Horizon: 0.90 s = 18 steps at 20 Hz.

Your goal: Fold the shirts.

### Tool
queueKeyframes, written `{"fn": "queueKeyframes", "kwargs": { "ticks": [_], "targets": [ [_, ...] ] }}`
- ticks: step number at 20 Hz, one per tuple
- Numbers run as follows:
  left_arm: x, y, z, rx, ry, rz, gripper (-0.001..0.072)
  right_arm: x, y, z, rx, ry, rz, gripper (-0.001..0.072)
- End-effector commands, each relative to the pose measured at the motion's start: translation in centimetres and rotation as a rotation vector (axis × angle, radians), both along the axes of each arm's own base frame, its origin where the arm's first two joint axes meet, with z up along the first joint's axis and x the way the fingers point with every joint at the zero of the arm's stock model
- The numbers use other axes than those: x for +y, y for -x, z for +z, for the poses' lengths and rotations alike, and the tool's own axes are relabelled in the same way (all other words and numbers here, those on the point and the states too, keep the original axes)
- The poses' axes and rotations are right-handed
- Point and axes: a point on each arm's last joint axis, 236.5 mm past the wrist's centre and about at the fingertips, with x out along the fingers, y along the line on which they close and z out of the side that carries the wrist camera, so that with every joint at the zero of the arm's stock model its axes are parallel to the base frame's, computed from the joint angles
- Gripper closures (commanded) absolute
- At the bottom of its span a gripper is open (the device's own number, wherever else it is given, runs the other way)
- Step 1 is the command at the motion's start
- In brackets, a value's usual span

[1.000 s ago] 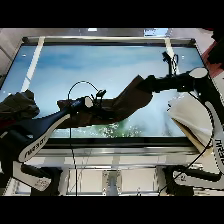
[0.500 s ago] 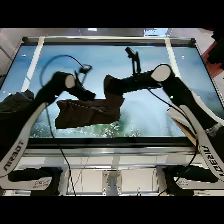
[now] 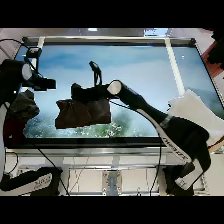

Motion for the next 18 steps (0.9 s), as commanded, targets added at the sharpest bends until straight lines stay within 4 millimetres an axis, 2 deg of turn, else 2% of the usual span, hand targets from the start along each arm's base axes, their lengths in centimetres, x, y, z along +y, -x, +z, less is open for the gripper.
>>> {"fn": "queueKeyframes", "kwargs": {
  "ticks": [1,2,4,5,7,8,10,12,13,16,18],
  "targets": [
    [1.2,0.4,0.3,0.0,-0.004,0.033,0.0695,2.7,-1.4,-1.9,0.038,-0.059,-0.074,0.0361],
    [1.2,0.4,0.3,0.0,-0.005,0.033,0.0695,2.5,-1.9,-1.5,0.049,-0.078,-0.091,0.0166],
    [1.2,0.4,0.3,0.0,-0.005,0.034,0.0695,1.6,-3.2,-0.3,0.028,-0.088,-0.102,0.0159],
    [1.2,0.4,0.3,0.001,-0.004,0.034,0.0695,0.5,-4.4,0.3,0.003,-0.082,-0.111,0.016],
    [1.1,0.5,0.2,0.005,0.003,0.034,0.0695,-3.1,-7.1,0.4,-0.072,-0.017,-0.116,0.0168],
    [1.0,0.5,0.2,0.009,0.007,0.034,0.0695,-5.8,-8.1,-0.5,-0.084,0.055,-0.098,0.0168],
    [0.8,0.6,0.1,0.01,0.015,0.033,0.0694,-12.1,-8.6,-4.2,0.013,0.227,-0.052,0.0168],
    [0.7,0.3,0.2,-0.001,0.02,0.031,0.0695,-18.1,-7.9,-8.2,0.179,0.389,-0.068,0.0168],
    [0.7,0.1,0.3,-0.01,0.022,0.03,0.0694,-20.1,-7.4,-9.8,0.229,0.441,-0.072,0.0168],
    [0.6,-0.1,0.4,-0.019,0.023,0.028,0.0694,-22.0,-6.3,-13.1,0.29,0.48,-0.056,0.0167],
    [0.6,-0.1,0.4,-0.019,0.023,0.028,0.0694,-21.9,-5.1,-15.1,0.312,0.485,-0.009,0.0166]
  ]
}}
